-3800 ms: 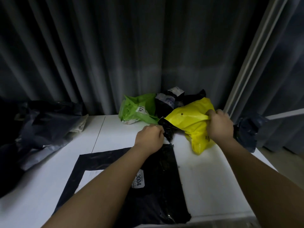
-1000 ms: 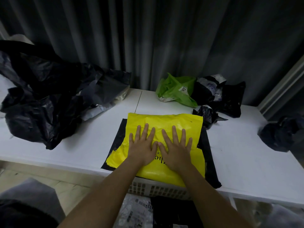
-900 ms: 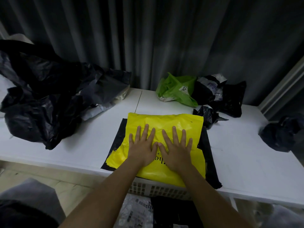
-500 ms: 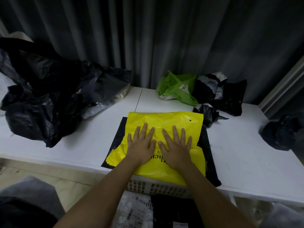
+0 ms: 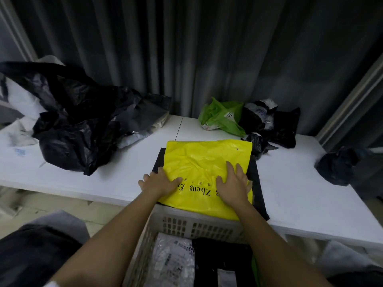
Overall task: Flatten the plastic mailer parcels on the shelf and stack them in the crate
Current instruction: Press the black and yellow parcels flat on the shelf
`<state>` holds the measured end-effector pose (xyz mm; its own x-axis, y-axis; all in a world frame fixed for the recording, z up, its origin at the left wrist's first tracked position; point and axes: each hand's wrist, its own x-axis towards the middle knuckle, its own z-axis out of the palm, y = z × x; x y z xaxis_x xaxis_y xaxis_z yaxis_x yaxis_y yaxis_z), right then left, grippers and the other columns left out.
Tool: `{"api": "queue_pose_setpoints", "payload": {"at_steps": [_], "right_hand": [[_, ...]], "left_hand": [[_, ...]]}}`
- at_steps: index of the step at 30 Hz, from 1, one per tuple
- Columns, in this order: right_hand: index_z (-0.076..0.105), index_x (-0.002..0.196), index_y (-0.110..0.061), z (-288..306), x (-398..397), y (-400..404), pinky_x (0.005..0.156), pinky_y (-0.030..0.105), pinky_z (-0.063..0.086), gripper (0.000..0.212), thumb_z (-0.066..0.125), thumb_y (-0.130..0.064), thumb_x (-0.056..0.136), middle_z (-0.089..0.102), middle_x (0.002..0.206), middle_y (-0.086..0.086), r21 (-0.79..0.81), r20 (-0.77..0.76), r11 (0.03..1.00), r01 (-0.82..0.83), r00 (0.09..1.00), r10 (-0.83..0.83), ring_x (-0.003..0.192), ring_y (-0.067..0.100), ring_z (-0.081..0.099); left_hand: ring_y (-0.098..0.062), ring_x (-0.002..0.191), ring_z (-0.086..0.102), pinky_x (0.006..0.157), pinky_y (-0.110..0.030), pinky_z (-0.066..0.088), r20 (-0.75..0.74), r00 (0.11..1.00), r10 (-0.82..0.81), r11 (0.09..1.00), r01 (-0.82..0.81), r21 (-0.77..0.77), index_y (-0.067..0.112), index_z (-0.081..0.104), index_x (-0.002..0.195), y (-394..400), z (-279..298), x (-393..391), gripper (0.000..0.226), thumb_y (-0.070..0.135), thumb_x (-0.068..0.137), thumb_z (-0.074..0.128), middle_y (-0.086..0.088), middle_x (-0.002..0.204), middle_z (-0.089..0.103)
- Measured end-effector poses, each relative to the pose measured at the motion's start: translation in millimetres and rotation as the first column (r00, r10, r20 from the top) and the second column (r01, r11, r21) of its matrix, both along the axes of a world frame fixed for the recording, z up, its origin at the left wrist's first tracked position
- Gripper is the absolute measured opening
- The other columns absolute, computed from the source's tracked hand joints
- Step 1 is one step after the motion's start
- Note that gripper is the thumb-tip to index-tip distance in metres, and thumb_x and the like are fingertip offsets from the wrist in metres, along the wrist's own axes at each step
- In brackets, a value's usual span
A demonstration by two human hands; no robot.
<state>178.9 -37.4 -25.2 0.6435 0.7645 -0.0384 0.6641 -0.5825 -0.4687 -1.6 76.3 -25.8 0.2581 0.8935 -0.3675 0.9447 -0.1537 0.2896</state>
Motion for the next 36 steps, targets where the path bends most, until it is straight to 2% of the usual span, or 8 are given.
{"api": "queue_pose_setpoints", "payload": {"at_steps": [7, 11, 19, 24, 28, 31, 33, 36], "right_hand": [[0.02, 0.151, -0.029, 6.6, -0.6, -15.9, 0.115, 0.055, 0.004, 0.06, 0.045, -0.036, 0.097, 0.01, 0.159, 0.005, -0.061, -0.009, 0.995, -0.079, 0.997, 0.079, 0.145, 0.03, 0.009], [0.036, 0.145, -0.024, 34.0, 0.2, -11.3, 0.116, 0.047, 0.013, 0.054, 0.051, -0.026, 0.093, 0.024, 0.155, 0.007, 0.187, 0.045, 0.977, -0.099, 0.995, 0.092, 0.143, 0.027, 0.016], [0.042, 0.142, -0.017, 114.4, 7.9, 12.0, 0.114, 0.037, 0.018, 0.051, 0.054, -0.021, 0.092, 0.032, 0.15, 0.009, 0.563, 0.049, 0.823, -0.079, 0.997, 0.062, 0.139, 0.028, 0.024], [0.032, 0.148, -0.018, 157.8, 39.0, 16.2, 0.116, 0.042, 0.019, 0.052, 0.043, -0.032, 0.099, 0.032, 0.152, 0.01, 0.648, -0.211, 0.739, 0.185, 0.976, -0.058, 0.14, 0.03, 0.025], [0.039, 0.142, -0.02, 171.5, 48.3, 5.1, 0.107, 0.04, 0.034, 0.048, 0.041, -0.043, 0.1, 0.042, 0.146, 0.007, 0.606, -0.428, 0.771, 0.195, 0.897, 0.109, 0.129, 0.025, 0.042], [0.062, 0.105, -0.021, 170.6, 44.3, 1.2, 0.096, 0.041, 0.046, 0.022, 0.053, -0.039, 0.096, 0.061, 0.121, 0.009, 0.623, -0.573, 0.741, 0.253, 0.792, 0.212, 0.107, 0.025, 0.057], [0.065, 0.095, -0.021, 166.3, 40.2, -0.9, 0.096, 0.045, 0.048, 0.016, 0.058, -0.035, 0.094, 0.064, 0.115, 0.011, 0.626, -0.656, 0.7, 0.343, 0.718, 0.234, 0.106, 0.03, 0.06], [0.065, 0.094, -0.022, 157.2, 34.0, -1.9, 0.098, 0.049, 0.047, 0.014, 0.058, -0.034, 0.094, 0.065, 0.112, 0.009, 0.607, -0.711, 0.685, 0.404, 0.66, 0.241, 0.106, 0.029, 0.06]], "left_hand": [[-0.041, 0.123, 0.043, 0.099, -0.044, 0.039, 0.343, 0.939, -0.022, 0.997, -0.006, 0.08, 0.016, 0.034, 0.143, -4.6, 10.7, -4.8, 0.056, 0.014, 0.09, 0.053, -0.017, 0.139, 0.043], [-0.036, 0.121, 0.046, 0.096, -0.045, 0.042, 0.514, 0.844, -0.156, 0.949, -0.016, 0.316, 0.02, 0.046, 0.137, -2.7, 41.0, -2.9, 0.05, 0.009, 0.089, 0.052, -0.01, 0.133, 0.053], [-0.019, 0.113, 0.047, 0.096, -0.031, 0.015, 0.373, 0.834, -0.408, 0.656, -0.016, 0.754, 0.03, 0.057, 0.124, -10.0, 127.8, 14.2, 0.043, 0.01, 0.086, 0.053, 0.008, 0.112, 0.062], [-0.017, 0.112, 0.042, 0.099, -0.031, 0.015, 0.4, 0.728, -0.557, 0.618, 0.042, 0.785, 0.03, 0.059, 0.121, -6.2, 177.3, 3.8, 0.044, 0.004, 0.086, 0.051, 0.01, 0.101, 0.058], [-0.016, 0.113, 0.042, 0.103, -0.033, 0.012, 0.364, 0.704, -0.61, 0.594, 0.102, 0.798, 0.031, 0.058, 0.12, -4.3, 197.2, -3.7, 0.045, 0.006, 0.085, 0.046, 0.013, 0.099, 0.055], [-0.02, 0.121, 0.037, 0.107, -0.039, 0.013, 0.361, 0.728, -0.583, 0.591, 0.075, 0.803, 0.031, 0.052, 0.129, -0.4, 203.2, -5.5, 0.049, 0.006, 0.086, 0.049, 0.005, 0.121, 0.054], [-0.029, 0.134, 0.024, 0.11, -0.049, 0.018, 0.406, 0.774, -0.486, 0.594, -0.048, 0.803, 0.03, 0.037, 0.144, 2.1, 200.1, -5.3, 0.058, 0.015, 0.09, 0.055, -0.005, 0.146, 0.033], [-0.031, 0.144, 0.009, 0.112, -0.051, 0.02, 0.774, 0.612, -0.16, 0.891, -0.247, 0.38, 0.026, 0.002, 0.153, 2.9, 180.0, -6.7, 0.085, 0.036, 0.091, 0.06, -0.01, 0.159, 0.002]]}}
